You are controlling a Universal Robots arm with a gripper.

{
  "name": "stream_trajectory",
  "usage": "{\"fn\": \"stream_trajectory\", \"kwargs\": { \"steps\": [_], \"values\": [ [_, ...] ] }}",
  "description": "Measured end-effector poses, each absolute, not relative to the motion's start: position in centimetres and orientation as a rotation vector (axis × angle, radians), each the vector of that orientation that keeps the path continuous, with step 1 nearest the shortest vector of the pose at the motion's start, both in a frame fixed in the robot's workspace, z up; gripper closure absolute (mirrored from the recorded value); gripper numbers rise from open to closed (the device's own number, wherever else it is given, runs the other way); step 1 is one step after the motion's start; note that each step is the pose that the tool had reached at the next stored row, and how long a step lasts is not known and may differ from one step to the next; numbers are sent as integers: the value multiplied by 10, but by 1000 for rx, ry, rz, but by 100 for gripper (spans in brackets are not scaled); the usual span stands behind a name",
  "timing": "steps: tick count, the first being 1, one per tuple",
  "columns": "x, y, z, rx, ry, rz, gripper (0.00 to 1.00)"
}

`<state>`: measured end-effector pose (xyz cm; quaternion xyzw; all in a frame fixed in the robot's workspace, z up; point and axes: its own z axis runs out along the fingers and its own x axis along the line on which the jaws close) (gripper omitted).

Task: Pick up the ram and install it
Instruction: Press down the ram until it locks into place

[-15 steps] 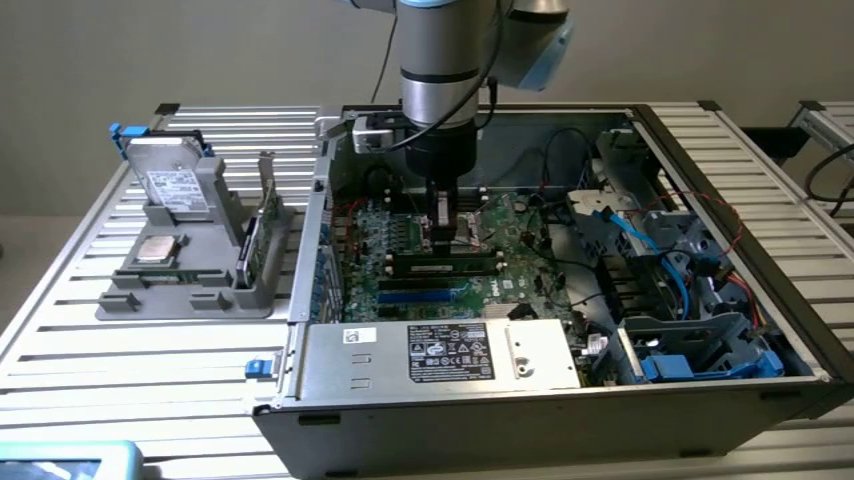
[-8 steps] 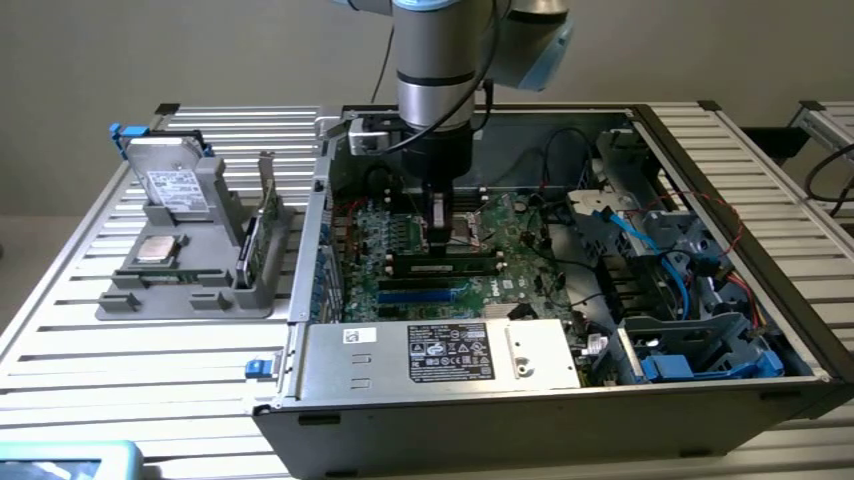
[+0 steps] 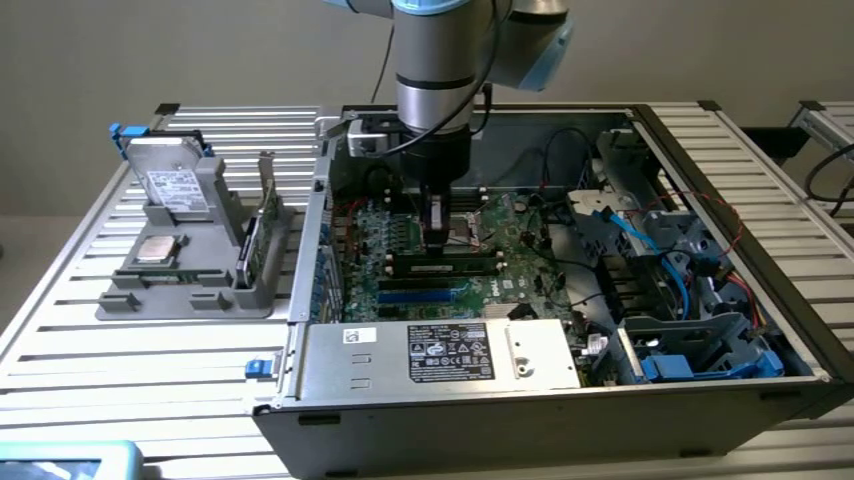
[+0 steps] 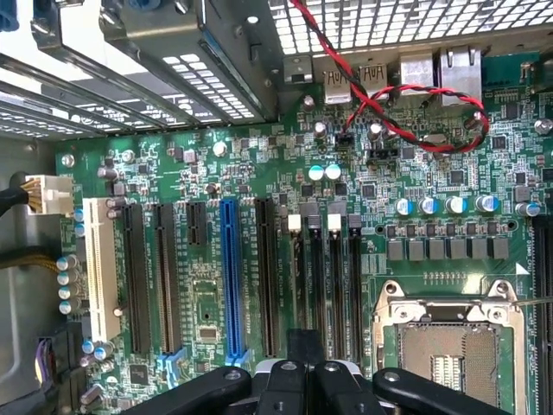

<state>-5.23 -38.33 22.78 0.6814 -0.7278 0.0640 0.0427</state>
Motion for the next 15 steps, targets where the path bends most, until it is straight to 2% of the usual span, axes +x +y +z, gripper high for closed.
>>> {"fn": "stream_trajectory", "kwargs": {
  "steps": [12, 15],
  "values": [
    [-54, -384, 223, 2085, -2227, 194, 89],
    [-54, -383, 231, 2086, -2228, 193, 89]
  ]
}}
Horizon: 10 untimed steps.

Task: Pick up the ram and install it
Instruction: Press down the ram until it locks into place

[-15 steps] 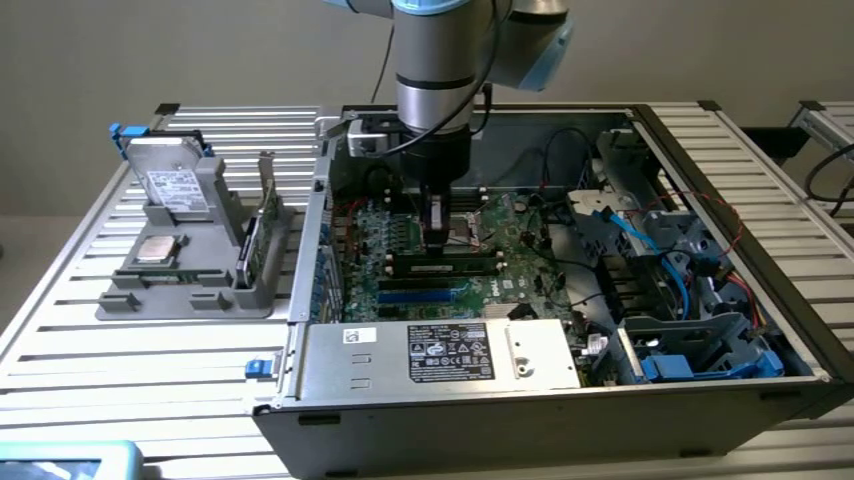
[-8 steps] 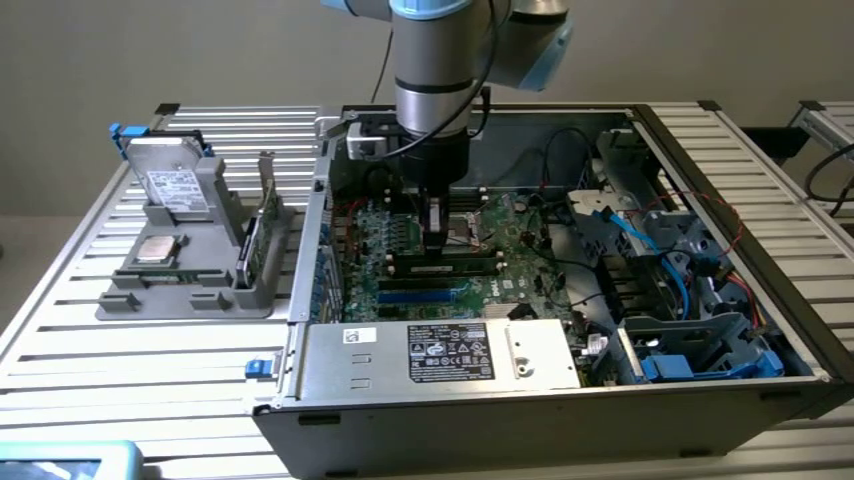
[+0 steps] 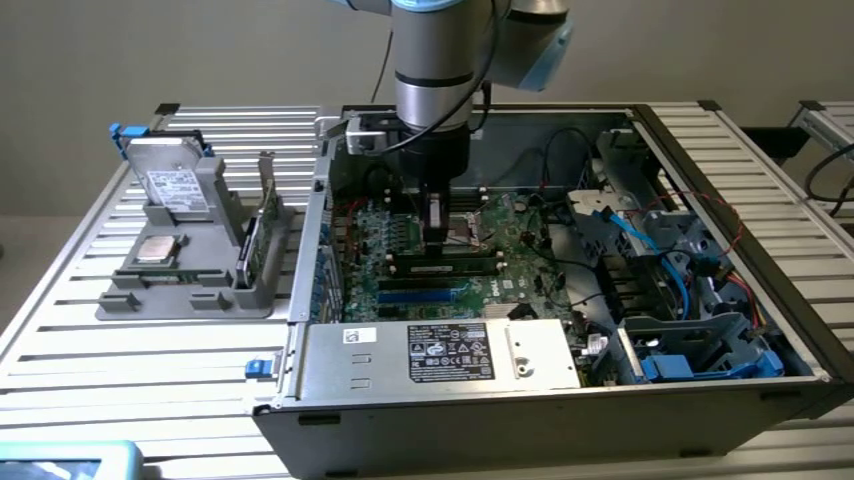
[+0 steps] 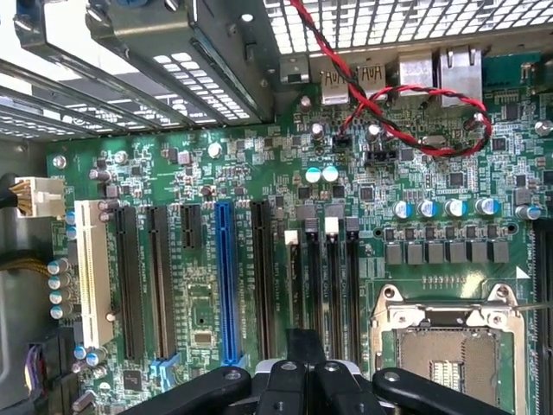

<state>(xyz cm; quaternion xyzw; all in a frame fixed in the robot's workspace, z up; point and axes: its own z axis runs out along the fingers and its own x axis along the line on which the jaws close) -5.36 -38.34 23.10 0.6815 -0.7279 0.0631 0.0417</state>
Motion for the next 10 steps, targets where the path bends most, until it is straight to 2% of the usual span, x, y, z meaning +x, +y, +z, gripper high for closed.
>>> {"fn": "stream_trajectory", "kwargs": {
  "steps": [10],
  "values": [
    [-33, -385, 237, 2086, -2227, 193, 89]
  ]
}}
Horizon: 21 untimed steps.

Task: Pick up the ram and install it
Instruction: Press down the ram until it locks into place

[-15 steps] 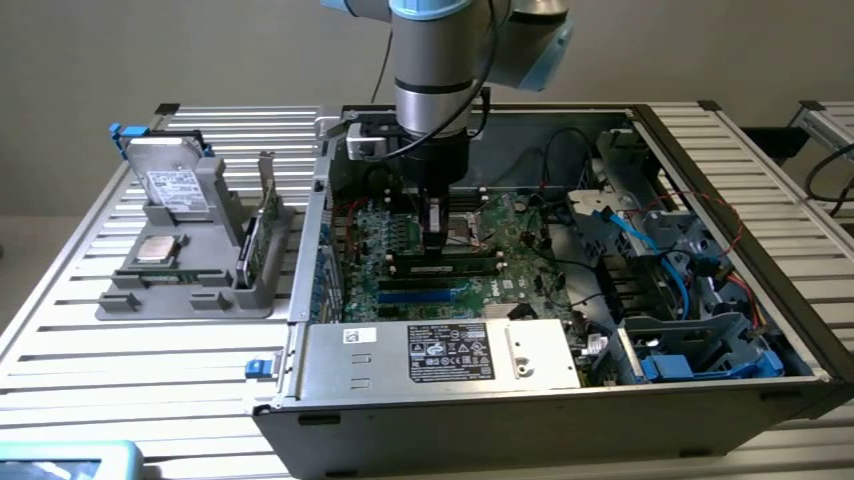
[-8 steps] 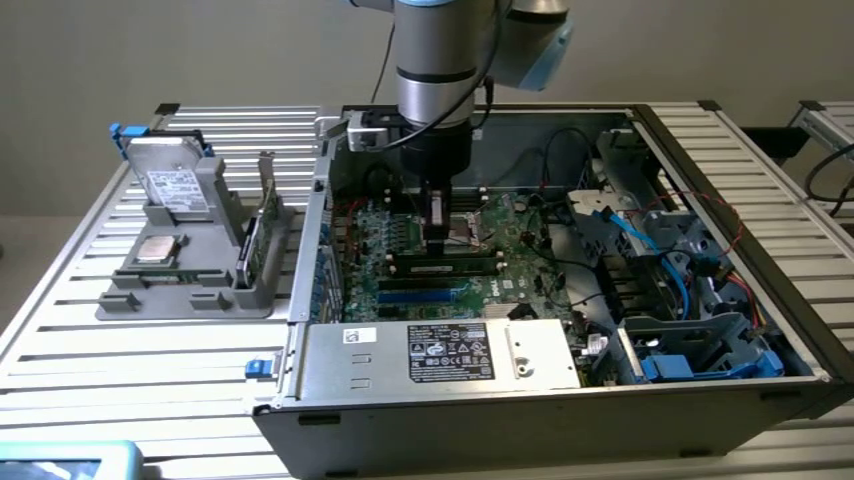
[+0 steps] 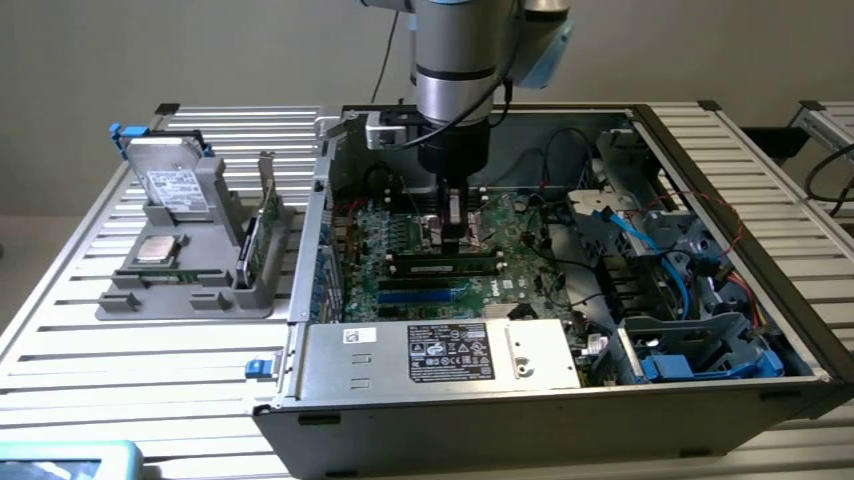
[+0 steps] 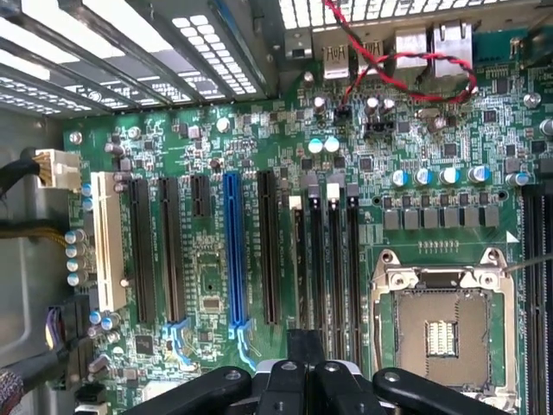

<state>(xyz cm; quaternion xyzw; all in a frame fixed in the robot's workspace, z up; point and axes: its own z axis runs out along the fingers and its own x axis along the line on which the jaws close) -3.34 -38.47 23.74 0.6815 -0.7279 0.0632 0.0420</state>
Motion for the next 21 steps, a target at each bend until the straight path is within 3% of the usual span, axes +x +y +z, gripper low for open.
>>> {"fn": "stream_trajectory", "kwargs": {
  "steps": [21],
  "values": [
    [-31, -386, 237, 1909, -2369, 181, 89]
  ]
}}
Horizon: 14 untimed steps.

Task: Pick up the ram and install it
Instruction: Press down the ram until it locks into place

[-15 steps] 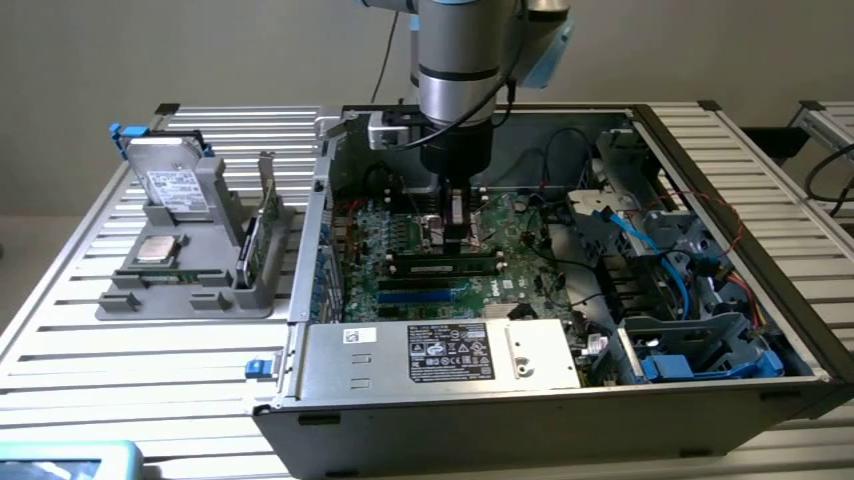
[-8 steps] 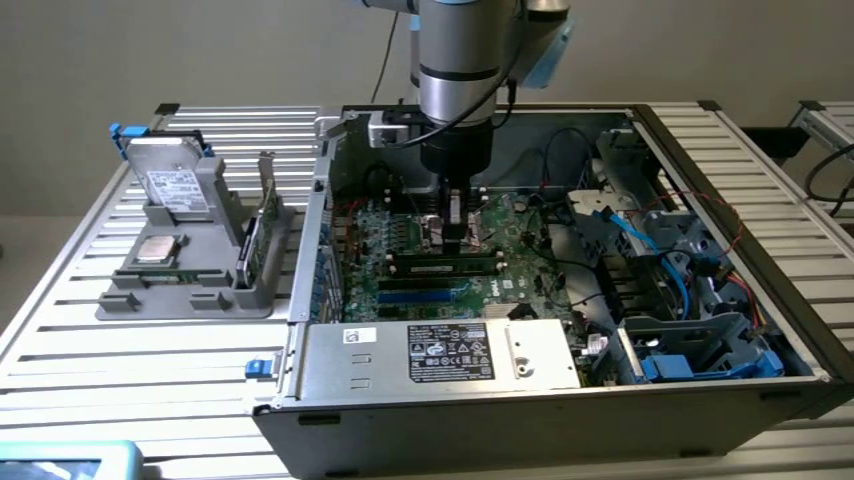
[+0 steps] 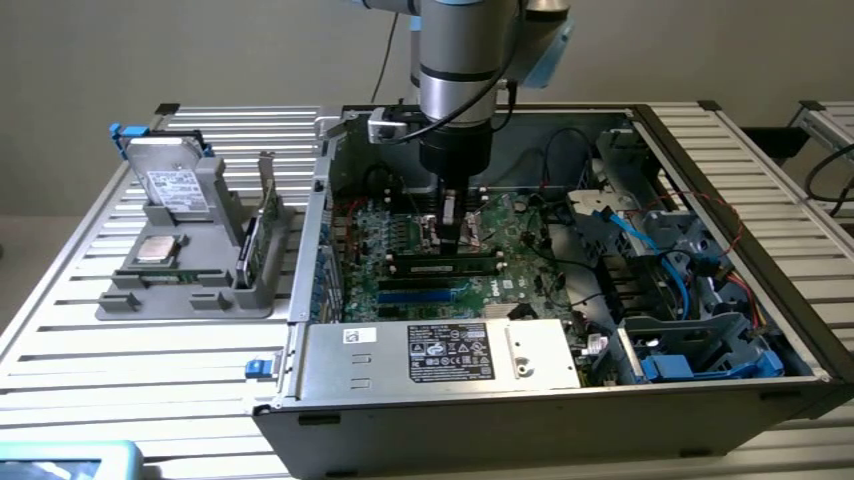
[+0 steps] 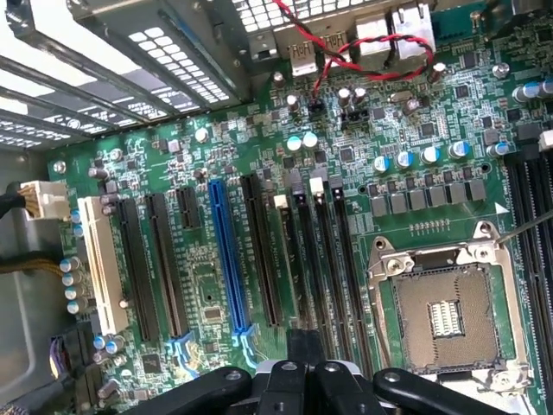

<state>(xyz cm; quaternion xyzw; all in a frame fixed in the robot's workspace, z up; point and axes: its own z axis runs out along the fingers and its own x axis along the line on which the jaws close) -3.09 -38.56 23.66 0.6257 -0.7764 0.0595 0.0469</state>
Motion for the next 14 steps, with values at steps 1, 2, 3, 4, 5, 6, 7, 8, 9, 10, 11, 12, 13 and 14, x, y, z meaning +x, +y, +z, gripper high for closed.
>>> {"fn": "stream_trajectory", "kwargs": {
  "steps": [1, 2, 3, 4, 5, 6, 7, 8, 9, 10, 11, 12, 13, 14],
  "values": [
    [-31, -386, 237, 1892, -2382, 180, 89],
    [-31, -386, 236, 1873, -2395, 179, 89],
    [-31, -386, 236, 1855, -2409, 178, 89],
    [-31, -386, 236, 1835, -2423, 177, 89],
    [-31, -386, 236, 1815, -2437, 176, 89],
    [-31, -386, 236, 1796, -2450, 174, 89],
    [-31, -386, 236, 1777, -2463, 173, 89],
    [-31, -386, 236, 1758, -2475, 172, 89],
    [-31, -386, 236, 1739, -2488, 171, 89],
    [-31, -386, 236, 1721, -2500, 169, 89],
    [-31, -386, 236, 1703, -2511, 168, 89],
    [-31, -386, 236, 1686, -2522, 166, 89],
    [-31, -386, 236, 1670, -2533, 165, 89],
    [-31, -386, 236, 1652, -2544, 163, 89]
  ]
}}
